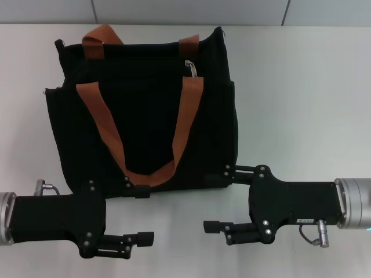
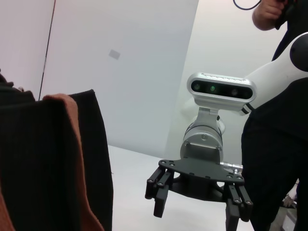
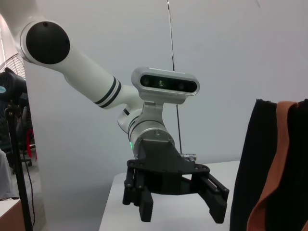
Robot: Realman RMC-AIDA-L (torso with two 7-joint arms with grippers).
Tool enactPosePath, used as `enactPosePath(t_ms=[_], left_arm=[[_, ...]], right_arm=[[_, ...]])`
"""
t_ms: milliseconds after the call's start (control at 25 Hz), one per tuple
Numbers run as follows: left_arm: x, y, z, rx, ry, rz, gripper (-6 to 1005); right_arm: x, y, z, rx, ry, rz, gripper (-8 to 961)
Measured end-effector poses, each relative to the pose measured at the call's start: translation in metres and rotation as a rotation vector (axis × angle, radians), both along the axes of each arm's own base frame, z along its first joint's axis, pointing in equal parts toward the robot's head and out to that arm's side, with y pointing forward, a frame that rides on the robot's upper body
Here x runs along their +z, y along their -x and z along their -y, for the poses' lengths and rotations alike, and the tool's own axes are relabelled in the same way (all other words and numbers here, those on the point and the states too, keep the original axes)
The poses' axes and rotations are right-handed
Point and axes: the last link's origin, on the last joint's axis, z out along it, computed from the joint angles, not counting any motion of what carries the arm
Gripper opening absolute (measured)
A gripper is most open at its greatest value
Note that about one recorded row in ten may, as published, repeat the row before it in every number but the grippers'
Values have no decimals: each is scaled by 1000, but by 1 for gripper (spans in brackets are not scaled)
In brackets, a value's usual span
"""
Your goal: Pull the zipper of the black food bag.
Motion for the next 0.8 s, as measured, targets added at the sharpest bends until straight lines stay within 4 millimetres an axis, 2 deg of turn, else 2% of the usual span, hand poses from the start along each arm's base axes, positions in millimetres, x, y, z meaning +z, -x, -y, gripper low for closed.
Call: enactPosePath(t_ms=[800], left_arm=[[-3, -1, 1, 3, -4, 6, 813]], right_arm=[[0, 0, 0, 0, 0, 1, 761]])
